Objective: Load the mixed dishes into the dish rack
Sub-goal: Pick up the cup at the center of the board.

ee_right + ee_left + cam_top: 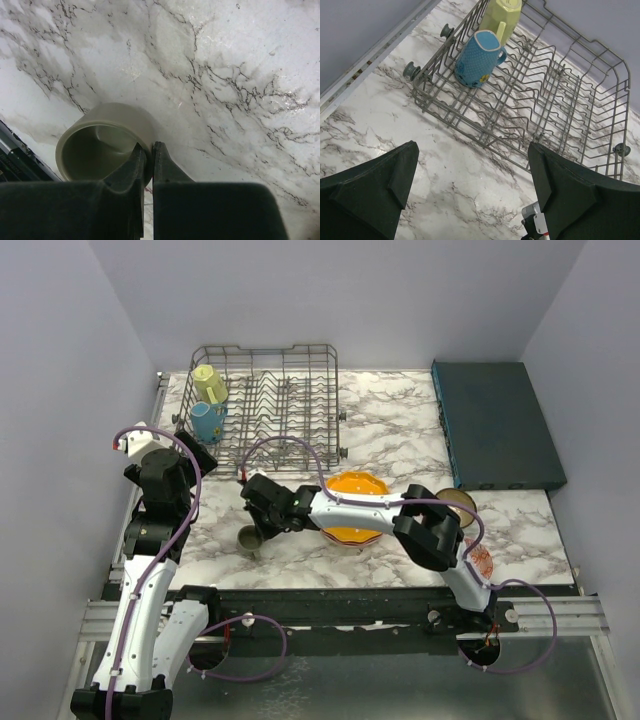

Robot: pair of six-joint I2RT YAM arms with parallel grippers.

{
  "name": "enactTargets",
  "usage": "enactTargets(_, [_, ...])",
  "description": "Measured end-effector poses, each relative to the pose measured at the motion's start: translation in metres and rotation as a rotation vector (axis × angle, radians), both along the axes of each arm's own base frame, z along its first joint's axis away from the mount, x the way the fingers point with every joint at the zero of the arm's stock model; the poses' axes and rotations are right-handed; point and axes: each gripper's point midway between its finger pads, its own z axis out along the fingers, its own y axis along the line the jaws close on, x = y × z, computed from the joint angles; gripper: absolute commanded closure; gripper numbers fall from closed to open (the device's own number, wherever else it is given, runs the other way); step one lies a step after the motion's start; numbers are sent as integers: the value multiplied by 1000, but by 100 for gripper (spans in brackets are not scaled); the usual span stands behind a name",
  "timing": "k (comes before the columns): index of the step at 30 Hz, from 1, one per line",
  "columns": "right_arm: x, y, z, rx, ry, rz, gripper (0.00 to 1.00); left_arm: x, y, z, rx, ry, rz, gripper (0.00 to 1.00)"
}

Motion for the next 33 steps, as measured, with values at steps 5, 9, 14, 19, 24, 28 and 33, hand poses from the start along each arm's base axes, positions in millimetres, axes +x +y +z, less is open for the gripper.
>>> enactTargets(5, [-1, -6, 0, 18, -4, -21, 99, 0, 0, 0, 0, 0, 0, 1])
enactTargets(9, [-4, -18, 1, 23, -7, -41, 99, 0, 0, 0, 0, 0, 0, 1])
enactTargets(14, [-8, -36, 3, 13, -18, -64, 100, 0, -2, 0, -3, 0, -10, 1])
enactTargets(19, [-11, -52, 14, 34, -34, -83, 99, 1, -9, 0, -15, 1, -47, 1])
enactTargets(24, [-12, -58, 40, 104, -64, -98, 99, 2, -20, -1, -34, 0, -109, 1])
enactTargets(28, [-12, -63, 57, 161, -88, -112, 99, 5, -31, 2, -49, -13, -173, 1])
enactTargets(33, [-13, -78, 70, 203, -103, -146, 99, 7, -50, 5, -77, -30, -272, 1])
